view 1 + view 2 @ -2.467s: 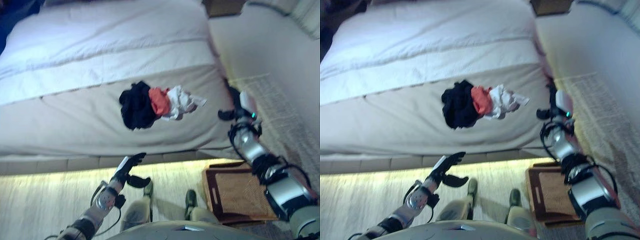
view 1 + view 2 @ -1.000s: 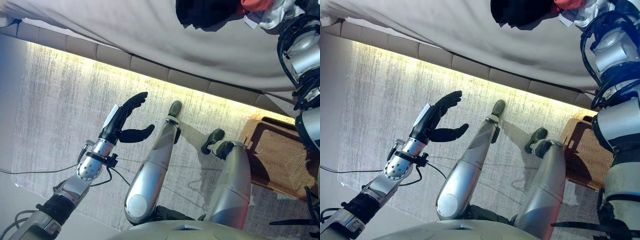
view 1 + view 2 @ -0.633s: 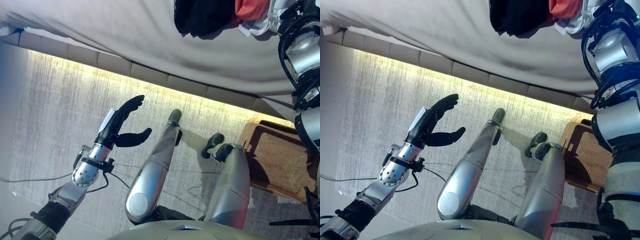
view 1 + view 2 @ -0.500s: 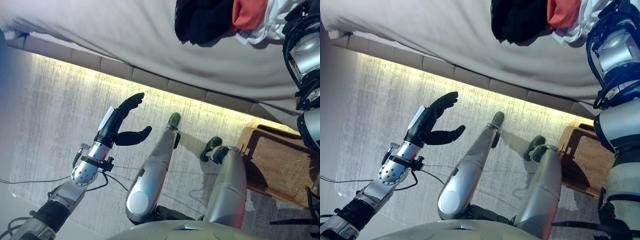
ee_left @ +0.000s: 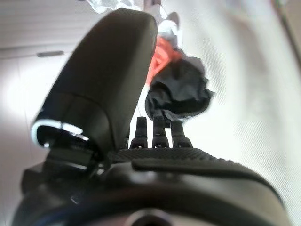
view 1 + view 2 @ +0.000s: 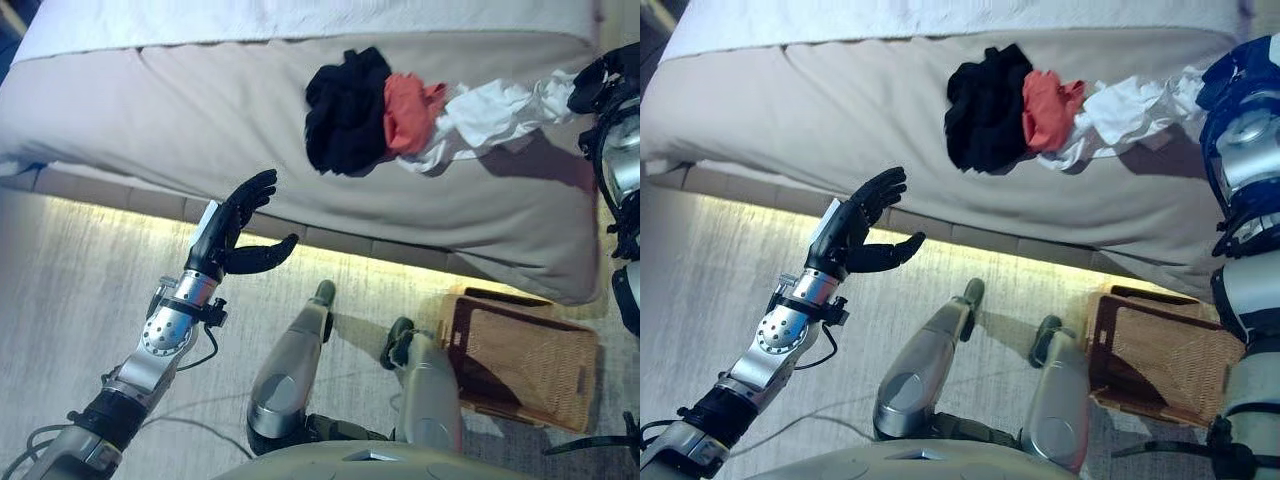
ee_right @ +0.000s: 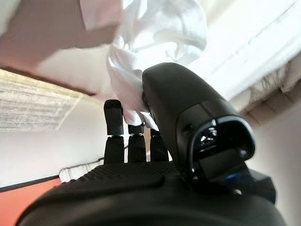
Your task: Pick up the clothes from the bed and place them into the basket
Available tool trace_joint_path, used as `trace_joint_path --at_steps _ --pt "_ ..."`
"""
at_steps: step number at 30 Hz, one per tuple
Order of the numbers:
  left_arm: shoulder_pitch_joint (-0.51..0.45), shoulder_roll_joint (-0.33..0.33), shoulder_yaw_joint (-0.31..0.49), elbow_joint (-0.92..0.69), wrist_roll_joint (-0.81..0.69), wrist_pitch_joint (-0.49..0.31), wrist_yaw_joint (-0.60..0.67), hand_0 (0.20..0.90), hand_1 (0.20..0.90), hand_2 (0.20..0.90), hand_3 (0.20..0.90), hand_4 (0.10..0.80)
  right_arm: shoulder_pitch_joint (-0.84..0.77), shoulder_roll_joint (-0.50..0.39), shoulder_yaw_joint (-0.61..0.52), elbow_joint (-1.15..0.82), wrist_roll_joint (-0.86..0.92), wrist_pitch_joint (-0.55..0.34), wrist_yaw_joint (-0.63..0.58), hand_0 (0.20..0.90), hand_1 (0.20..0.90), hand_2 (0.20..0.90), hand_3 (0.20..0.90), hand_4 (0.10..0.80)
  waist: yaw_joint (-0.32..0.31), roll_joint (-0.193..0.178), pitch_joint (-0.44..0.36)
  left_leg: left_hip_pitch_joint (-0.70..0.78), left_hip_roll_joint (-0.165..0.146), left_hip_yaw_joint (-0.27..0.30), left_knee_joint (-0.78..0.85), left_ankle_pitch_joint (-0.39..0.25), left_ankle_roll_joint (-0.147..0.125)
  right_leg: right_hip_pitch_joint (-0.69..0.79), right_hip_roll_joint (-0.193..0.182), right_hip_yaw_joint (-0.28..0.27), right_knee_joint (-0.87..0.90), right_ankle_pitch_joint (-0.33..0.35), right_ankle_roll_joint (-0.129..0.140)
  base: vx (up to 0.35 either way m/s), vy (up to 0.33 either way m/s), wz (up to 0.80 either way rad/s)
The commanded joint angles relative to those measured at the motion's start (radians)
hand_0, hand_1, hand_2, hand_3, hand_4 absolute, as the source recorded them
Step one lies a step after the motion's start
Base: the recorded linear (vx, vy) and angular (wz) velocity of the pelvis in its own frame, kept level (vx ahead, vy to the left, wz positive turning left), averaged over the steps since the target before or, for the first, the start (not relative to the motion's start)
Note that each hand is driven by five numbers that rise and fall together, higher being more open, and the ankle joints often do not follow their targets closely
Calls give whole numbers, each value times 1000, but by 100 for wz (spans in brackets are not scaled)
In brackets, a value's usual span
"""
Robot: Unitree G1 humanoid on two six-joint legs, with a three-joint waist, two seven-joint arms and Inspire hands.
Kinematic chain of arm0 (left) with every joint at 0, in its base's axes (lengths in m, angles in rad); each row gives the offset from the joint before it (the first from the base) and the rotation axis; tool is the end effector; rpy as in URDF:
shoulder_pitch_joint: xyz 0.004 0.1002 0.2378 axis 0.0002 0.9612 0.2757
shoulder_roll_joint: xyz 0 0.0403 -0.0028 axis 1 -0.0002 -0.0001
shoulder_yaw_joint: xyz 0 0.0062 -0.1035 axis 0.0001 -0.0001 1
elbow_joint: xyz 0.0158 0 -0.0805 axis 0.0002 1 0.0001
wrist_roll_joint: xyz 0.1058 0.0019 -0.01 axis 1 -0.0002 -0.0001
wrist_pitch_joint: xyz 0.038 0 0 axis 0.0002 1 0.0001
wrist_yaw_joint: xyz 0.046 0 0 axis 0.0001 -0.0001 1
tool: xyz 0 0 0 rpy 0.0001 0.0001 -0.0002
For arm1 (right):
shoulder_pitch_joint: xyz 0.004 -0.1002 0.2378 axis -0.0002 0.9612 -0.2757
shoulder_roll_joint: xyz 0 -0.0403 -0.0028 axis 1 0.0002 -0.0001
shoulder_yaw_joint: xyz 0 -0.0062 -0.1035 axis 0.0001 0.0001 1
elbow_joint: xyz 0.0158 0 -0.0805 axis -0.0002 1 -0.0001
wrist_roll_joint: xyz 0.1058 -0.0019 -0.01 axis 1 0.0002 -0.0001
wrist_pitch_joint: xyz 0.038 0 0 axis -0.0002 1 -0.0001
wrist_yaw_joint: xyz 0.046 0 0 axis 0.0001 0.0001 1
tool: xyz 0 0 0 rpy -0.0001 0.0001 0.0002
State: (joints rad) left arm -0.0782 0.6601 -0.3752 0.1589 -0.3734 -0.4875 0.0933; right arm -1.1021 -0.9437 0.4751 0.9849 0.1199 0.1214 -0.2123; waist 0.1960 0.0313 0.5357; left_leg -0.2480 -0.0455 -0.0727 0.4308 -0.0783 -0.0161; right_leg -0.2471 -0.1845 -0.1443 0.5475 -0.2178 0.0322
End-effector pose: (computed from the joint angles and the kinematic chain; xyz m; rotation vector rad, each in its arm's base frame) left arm 0.2102 0.2152 0.0539 0.2411 -0.2460 -0.2363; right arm 0.3291 -0.3282 0.2443 -0.8711 0.0005 -0.5905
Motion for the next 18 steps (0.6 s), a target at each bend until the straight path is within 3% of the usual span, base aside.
trace_joint_path --at_steps 1,9,18 --pt "5 -62 62 26 -56 -36 26 900 900 900 900 800 78 -161 -8 -149 -33 -95 -41 300 300 300 200 100 -67 -65 -221 70 17 54 -61 -36 17 109 68 -45 -162 66 -48 118 10 -31" --pt "-30 -107 64 78 -42 -15 29 900 900 900 900 800 328 -257 -184 -305 -73 -129 -7 300 300 300 200 100 -180 -90 -333 243 41 130 -298 5 11 223 113 48 -394 175 -4 48 0 -35" --pt "-46 -145 71 122 -38 -27 2 900 900 900 900 800 577 -268 -407 -455 -92 -142 -35 300 300 300 200 100 -278 -85 -371 316 62 191 -376 5 9 244 139 153 -460 218 11 5 -8 -37"
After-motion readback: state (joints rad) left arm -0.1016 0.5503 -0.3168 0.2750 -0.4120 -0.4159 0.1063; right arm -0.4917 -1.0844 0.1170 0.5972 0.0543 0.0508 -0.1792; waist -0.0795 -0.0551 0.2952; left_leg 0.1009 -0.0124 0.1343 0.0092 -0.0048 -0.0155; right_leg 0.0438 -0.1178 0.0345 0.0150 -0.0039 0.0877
